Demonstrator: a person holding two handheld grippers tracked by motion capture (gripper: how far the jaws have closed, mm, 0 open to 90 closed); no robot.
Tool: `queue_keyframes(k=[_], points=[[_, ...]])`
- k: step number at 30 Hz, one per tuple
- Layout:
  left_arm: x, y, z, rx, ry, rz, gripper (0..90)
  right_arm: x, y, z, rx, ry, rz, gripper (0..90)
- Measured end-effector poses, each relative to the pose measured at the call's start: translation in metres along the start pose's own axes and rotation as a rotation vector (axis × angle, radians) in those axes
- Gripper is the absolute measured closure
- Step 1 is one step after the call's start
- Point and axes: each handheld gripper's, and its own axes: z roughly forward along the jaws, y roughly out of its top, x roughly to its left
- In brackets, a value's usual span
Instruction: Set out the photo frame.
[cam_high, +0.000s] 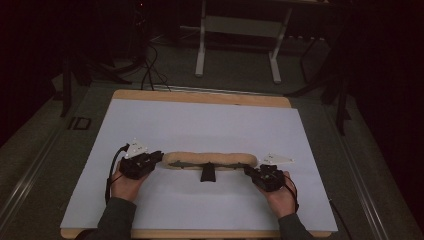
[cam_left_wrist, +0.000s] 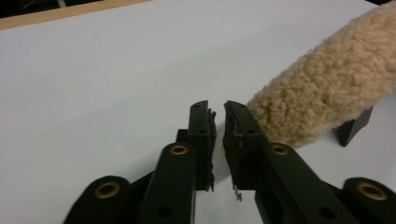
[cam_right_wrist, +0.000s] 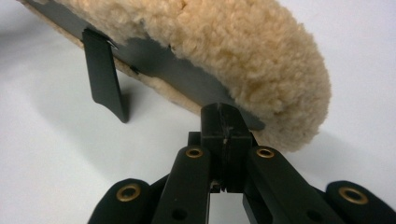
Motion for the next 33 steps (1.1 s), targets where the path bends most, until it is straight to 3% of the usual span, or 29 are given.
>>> queue_keyframes(k=[6, 14, 33], points=[[-0.0039, 0.0003, 0.0003, 0.001, 0.004, 0.025, 89.2, 0.0054, 0.0017, 0.0005, -0.012, -0.020, -0.023, 89.9], [-0.0058, -0.0003, 0.0000, 0.009, 0.011, 0.064, 90.0, 0.0067, 0.0015, 0.0022, -0.014, -0.036, -0.027, 89.9], [-0.0093, -0.0034, -0.0048, 0.016, -0.015, 0.070, 90.0, 0.0068, 0.0051, 0.0036, -0.032, -0.042, -0.014, 89.9]])
